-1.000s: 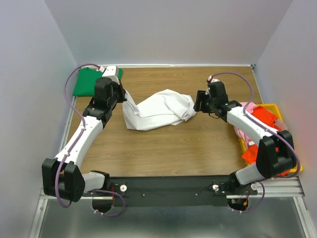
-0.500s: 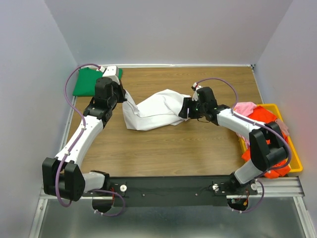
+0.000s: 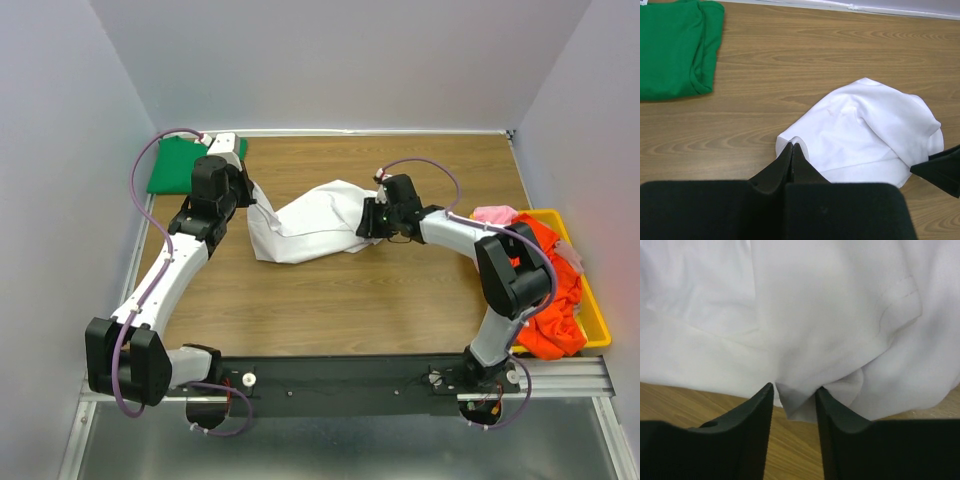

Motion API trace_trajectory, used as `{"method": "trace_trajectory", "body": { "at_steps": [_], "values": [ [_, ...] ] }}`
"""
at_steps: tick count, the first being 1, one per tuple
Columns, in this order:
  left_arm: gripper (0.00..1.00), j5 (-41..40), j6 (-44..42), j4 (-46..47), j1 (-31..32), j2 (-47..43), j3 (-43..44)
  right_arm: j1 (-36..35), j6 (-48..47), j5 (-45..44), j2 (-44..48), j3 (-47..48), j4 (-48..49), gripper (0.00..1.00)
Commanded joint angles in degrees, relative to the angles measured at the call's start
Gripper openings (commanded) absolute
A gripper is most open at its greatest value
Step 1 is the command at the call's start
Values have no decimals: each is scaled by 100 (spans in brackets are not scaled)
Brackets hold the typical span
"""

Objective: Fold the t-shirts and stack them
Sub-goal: Flatten the tshirt out

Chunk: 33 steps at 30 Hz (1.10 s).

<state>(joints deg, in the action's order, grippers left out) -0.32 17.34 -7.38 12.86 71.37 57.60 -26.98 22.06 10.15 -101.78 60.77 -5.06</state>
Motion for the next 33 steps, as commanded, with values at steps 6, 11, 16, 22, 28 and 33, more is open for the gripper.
{"method": "trace_trajectory", "body": {
  "at_steps": [6,11,16,22,28,33],
  "values": [
    [0,-126,-82,17,-29,-27,-21,-44,52,215,-62,348,111,1],
    [0,-336,-161,-62,-29,-18,40,-44,219,531,910,-29,-12,0],
    [0,-1320,-328,-369,-47,-62,172,-35,369,76,2062,-267,-442,0],
    [0,-1788,-398,-449,-467,-246,163,359,290,-1322,2479,-373,-874,2],
    [0,-1165,-407,-265,-574,-291,58,1204,202,-1358,1715,-478,-909,66],
    [0,-330,-346,-211,-574,-36,67,1204,316,-753,1538,-952,-786,78]
  ]
}}
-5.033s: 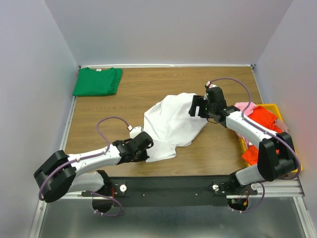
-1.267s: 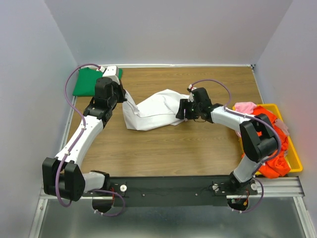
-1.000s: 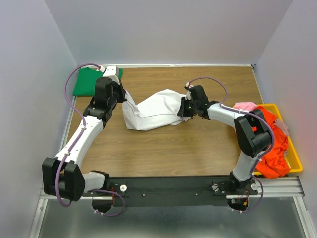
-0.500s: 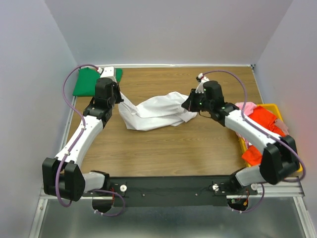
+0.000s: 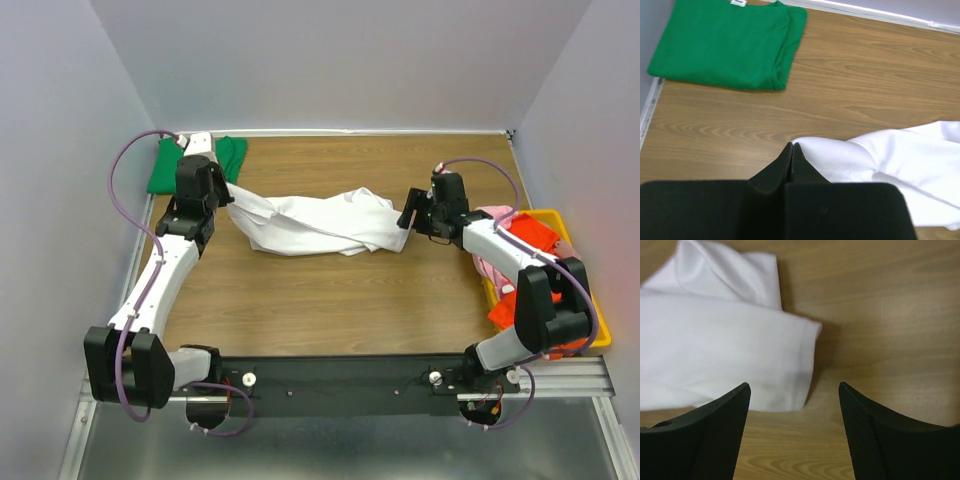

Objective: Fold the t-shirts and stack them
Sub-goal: Flatten the tshirt out

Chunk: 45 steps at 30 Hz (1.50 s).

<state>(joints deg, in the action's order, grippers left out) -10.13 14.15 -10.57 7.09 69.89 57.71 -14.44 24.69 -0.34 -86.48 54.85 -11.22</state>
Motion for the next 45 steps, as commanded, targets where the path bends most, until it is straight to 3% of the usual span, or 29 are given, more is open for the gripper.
{"method": "trace_trajectory", "body": {
  "at_steps": [1,7,10,14,38,44,45],
  "values": [
    [0,688,-27,108,3,182,65,-68,19,358,43,-465,-91,78],
    [0,688,-9,134,3,174,47,-59,-140,517,202,-1063,94,77],
    [0,635,-9,125,3,174,30,-68,-157,587,44,-1160,208,70],
    [0,626,-18,125,3,201,38,-68,-140,719,-149,-1205,489,62],
    [0,591,-27,116,3,271,38,-297,-34,1238,-835,-1126,929,44],
    [0,556,-27,108,3,271,38,-305,62,1212,-897,-1169,885,33],
    [0,547,-27,99,3,271,38,-305,63,1212,-880,-1178,876,25]
  ]
}}
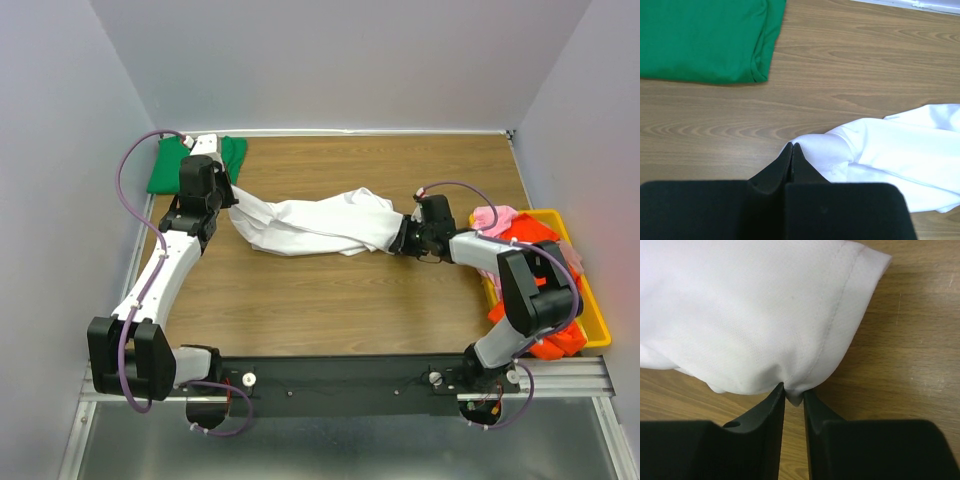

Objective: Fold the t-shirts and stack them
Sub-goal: Flatten the tshirt out

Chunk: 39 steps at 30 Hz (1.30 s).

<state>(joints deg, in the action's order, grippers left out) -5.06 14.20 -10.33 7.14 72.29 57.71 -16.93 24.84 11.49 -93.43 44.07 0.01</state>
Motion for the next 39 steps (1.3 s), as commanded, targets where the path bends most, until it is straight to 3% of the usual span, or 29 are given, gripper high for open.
{"method": "trace_trajectory", "body": {
  "at_steps": [1,5,10,18,29,39],
  "values": [
    [0,40,-40,83,-2,22,38,-56,47,38,-132,-110,-308,21],
    [0,14,-40,75,-2,31,38,-56,12,-32,235,-110,-589,1],
    [0,-249,-49,66,-2,-4,100,-48,-146,-550,1123,223,-1388,0],
    [0,-759,171,-39,-2,-540,653,-56,-559,-1315,2442,1524,-2523,0],
    [0,-936,233,-136,7,-2324,1936,-56,-1156,-1184,3909,3561,-3209,0],
    [0,-470,180,-93,-2,-2923,2947,-56,-1201,-1113,4096,4689,-3350,0]
  ]
}}
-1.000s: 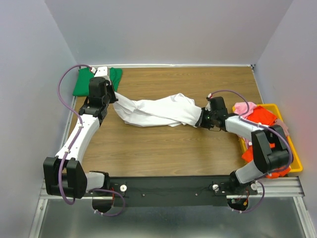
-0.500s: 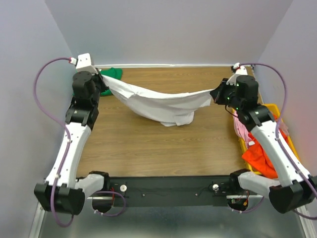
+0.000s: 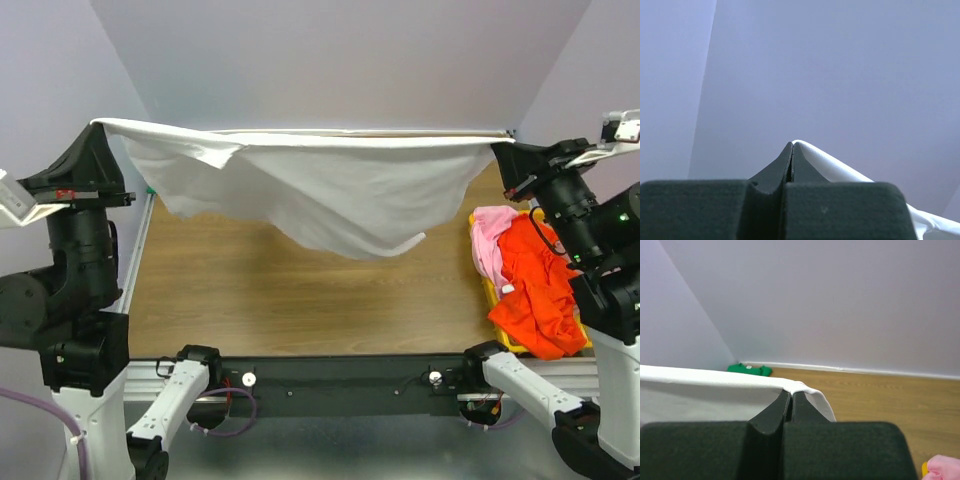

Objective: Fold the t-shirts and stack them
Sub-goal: Flatten the tshirt out

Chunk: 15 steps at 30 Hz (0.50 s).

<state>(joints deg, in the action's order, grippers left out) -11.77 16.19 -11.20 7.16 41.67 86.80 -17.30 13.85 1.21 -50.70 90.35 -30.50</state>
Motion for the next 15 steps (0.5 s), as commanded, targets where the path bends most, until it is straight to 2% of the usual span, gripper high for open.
{"method": "trace_trajectory", "body": {
  "at_steps": [1,9,15],
  "values": [
    [0,375,51,56,5,244,-49,-19,-84,-286,-290,19,-264,0],
    [0,1045,438,1092,5,1413,-752,-10,-347,-1088,-1327,-640,386,0],
    [0,1089,482,1497,5,2459,-428,-10,-505,-1431,-2057,-387,756,0]
  ]
}}
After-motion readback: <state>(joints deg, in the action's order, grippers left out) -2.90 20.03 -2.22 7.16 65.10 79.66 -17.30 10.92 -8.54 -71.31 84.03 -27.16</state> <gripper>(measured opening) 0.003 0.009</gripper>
